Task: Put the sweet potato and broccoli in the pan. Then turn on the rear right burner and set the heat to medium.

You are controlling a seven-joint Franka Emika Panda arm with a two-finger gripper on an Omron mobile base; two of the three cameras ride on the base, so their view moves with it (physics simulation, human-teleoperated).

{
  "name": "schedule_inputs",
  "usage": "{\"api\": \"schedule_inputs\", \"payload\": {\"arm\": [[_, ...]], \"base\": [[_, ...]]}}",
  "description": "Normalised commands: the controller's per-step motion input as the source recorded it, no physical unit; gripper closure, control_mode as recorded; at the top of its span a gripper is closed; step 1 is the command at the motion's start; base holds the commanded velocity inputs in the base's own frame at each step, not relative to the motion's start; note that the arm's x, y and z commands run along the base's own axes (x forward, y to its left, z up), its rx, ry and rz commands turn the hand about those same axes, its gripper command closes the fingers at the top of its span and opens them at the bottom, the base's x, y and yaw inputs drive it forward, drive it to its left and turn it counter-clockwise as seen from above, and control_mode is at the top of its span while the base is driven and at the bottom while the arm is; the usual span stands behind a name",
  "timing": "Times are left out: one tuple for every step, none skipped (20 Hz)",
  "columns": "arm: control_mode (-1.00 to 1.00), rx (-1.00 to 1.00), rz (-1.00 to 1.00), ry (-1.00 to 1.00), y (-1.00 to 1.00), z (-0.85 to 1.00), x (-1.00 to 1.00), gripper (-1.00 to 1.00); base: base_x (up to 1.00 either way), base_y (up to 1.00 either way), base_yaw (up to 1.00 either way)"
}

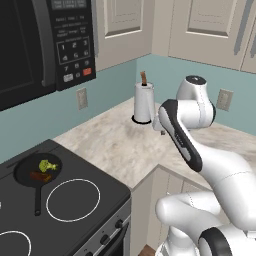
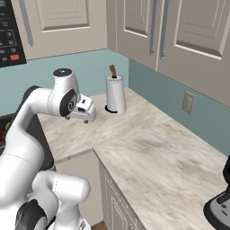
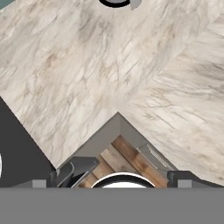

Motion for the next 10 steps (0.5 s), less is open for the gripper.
{"api": "schedule_inputs", "payload": {"arm": [[-1.0,0.0,0.0,0.0,0.0,0.0,0.0,-1.0],[-1.0,0.0,0.0,0.0,0.0,0.0,0.0,-1.0],[-1.0,0.0,0.0,0.0,0.0,0.0,0.0,-1.0],[-1.0,0.0,0.0,0.0,0.0,0.0,-0.03,-1.0],[-1.0,0.0,0.0,0.0,0.0,0.0,-0.06,-1.0],[-1.0,0.0,0.0,0.0,0.0,0.0,-0.15,-1.0],[-1.0,0.0,0.0,-0.01,0.0,0.0,-0.34,-1.0],[-1.0,0.0,0.0,-0.04,0.0,0.0,-0.39,-1.0],[-1.0,0.01,0.0,-0.09,-0.03,0.0,-0.45,-1.0],[-1.0,0.02,0.0,-0.13,-0.03,0.02,-0.48,-1.0]], "base": [[0.0,0.0,0.0],[0.0,0.0,0.0],[0.0,0.0,0.0],[0.0,0.0,0.0],[0.0,0.0,0.0],[0.0,0.0,0.0],[0.0,0.0,0.0],[0.0,0.0,0.0],[0.0,0.0,0.0],[0.0,0.0,0.0]]}}
